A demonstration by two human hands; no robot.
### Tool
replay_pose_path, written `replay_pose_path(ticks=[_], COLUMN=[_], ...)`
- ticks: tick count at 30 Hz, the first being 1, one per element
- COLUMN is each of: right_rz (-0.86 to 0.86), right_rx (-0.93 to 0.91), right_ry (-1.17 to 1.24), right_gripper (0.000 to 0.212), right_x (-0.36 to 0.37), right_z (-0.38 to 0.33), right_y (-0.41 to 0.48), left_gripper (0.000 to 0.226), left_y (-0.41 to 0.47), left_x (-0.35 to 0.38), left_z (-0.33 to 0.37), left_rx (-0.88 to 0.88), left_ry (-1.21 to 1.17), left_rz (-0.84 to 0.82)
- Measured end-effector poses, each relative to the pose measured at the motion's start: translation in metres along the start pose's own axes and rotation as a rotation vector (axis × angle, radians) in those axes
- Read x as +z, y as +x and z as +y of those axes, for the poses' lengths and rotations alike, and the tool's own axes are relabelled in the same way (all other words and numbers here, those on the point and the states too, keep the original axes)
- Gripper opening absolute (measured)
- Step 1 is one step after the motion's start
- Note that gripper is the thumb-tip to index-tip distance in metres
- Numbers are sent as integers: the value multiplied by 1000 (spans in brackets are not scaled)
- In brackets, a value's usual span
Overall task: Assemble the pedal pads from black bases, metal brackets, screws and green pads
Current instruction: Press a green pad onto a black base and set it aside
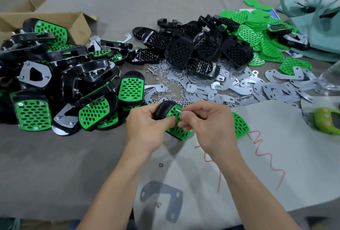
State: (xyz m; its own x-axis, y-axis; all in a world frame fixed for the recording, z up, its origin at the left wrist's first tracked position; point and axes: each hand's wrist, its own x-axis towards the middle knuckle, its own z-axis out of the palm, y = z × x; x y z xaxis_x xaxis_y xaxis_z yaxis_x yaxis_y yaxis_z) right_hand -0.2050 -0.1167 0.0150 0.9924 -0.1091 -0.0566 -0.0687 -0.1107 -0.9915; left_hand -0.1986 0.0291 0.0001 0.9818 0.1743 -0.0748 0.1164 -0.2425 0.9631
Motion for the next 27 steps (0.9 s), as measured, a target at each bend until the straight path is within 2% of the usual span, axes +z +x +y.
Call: replay_pose_path(ticks=[4, 6, 8, 11, 13, 16, 19, 23, 25, 27], right_rz=[-6, 12, 32, 90, 141, 211, 259, 136, 102, 105], right_rx=[-30, -50, -143, -414, -472, -346, -188, 11, -59, -215], right_ry=[-46, -117, -275, -625, -780, -681, -542, -371, -447, -647], right_gripper=[34, 31, 21, 3, 9, 10, 11, 18, 16, 11], right_x=[-1, -3, -5, -5, -2, -1, -3, -14, -15, -12], right_z=[-1, -3, -7, -14, -14, -13, -14, -18, -19, -19], right_y=[0, 1, -1, -5, -7, -10, -11, -3, -2, -5], left_gripper=[29, 22, 20, 26, 29, 37, 27, 16, 13, 9], left_y=[-2, -4, -6, -8, -10, -16, -24, -28, -28, -28], left_x=[2, 3, 3, 7, 10, 14, 20, 21, 21, 21], left_z=[1, 3, 4, 7, 8, 9, 12, 13, 12, 14], left_rx=[48, 77, 107, 133, 149, 169, 234, 266, 278, 294], left_ry=[92, 130, 166, 235, 246, 246, 332, 367, 379, 381], left_rz=[23, 26, 23, 16, 17, 40, 74, 93, 89, 77])
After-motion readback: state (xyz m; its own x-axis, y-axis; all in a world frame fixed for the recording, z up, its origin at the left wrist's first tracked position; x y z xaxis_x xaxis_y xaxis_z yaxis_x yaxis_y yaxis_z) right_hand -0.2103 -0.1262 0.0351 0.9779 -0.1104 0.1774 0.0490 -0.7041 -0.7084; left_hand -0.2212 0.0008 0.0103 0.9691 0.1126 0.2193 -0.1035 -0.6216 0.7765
